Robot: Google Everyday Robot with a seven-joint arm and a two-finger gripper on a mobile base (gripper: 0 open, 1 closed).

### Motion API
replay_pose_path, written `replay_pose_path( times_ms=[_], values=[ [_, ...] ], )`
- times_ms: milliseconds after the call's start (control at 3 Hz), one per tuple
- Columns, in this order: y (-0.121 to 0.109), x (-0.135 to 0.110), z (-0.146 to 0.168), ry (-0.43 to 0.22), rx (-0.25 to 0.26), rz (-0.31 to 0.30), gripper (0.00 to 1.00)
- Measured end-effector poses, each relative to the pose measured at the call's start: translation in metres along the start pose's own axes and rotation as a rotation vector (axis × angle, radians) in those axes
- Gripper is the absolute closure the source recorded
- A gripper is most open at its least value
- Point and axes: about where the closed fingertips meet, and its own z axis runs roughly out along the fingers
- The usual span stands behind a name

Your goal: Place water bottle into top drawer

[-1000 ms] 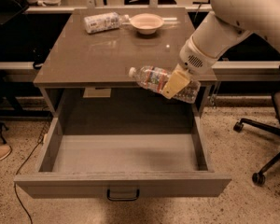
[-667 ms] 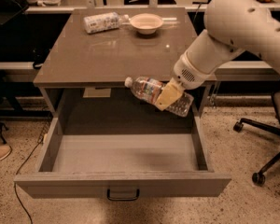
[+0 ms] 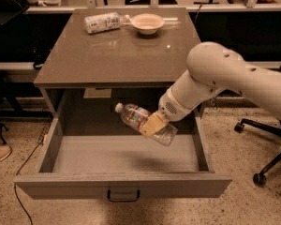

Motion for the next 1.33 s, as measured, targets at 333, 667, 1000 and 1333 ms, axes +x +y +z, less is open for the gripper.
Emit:
replay_pose_path(
  times_ms=[333,667,1000,1333],
  values=[
    [0.002,0.009,0.039,-0.017,0.016,0.116,1.0],
    [0.0,-0.003,0.075,-0.066,0.055,0.218,1.0],
    [0.0,-0.021,0.107,-0.109,0.075,0.284,0.85],
    [0.001,-0.033,0.132,-0.134,0.078,0.335,0.61]
  ],
)
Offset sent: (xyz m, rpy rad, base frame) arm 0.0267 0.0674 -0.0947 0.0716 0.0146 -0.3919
